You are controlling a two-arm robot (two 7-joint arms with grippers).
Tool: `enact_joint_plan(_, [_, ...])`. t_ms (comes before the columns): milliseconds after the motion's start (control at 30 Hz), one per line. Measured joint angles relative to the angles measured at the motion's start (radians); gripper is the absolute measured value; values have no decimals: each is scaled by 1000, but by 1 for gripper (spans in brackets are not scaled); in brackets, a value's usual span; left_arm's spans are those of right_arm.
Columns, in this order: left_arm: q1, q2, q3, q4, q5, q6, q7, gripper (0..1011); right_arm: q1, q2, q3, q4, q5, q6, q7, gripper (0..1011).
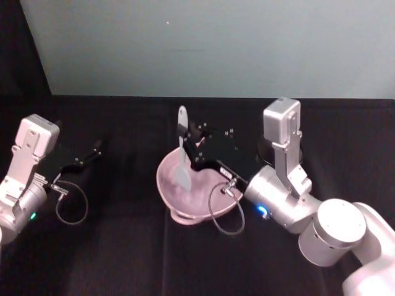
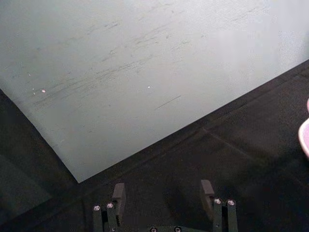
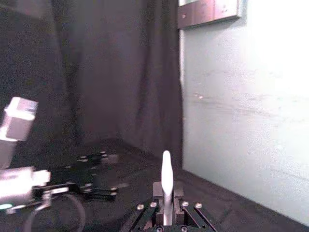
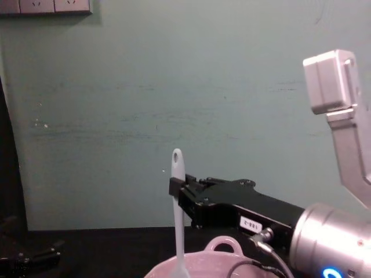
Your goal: Use the one hand to pick up the spoon and stir the clear water in the bowl.
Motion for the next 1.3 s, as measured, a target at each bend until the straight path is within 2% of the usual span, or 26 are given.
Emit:
enact_joint_plan(200, [0, 0, 0, 0, 0, 0, 0, 1011, 33, -21, 20, 48, -53, -14, -56, 125])
enact_joint_plan(333, [0, 0, 0, 0, 0, 0, 0, 1011, 35, -20, 43, 49, -69, -12, -76, 125])
enact_joint_plan(600, [0, 0, 0, 0, 0, 0, 0, 1011, -3, 15, 86, -4, -76, 4, -78, 125])
enact_joint_plan(800, [0, 0, 0, 0, 0, 0, 0, 1011, -61, 50, 105, -74, -48, 14, -44, 126])
enact_joint_plan(900, [0, 0, 0, 0, 0, 0, 0, 1011, -80, 59, 104, -97, -38, 18, -31, 125])
enact_joint_plan(1067, [0, 0, 0, 0, 0, 0, 0, 1011, -110, 69, 84, -134, -20, 25, -6, 125])
enact_joint_plan(1300, [0, 0, 0, 0, 0, 0, 0, 1011, -93, 52, 35, -125, 1, 43, 24, 125])
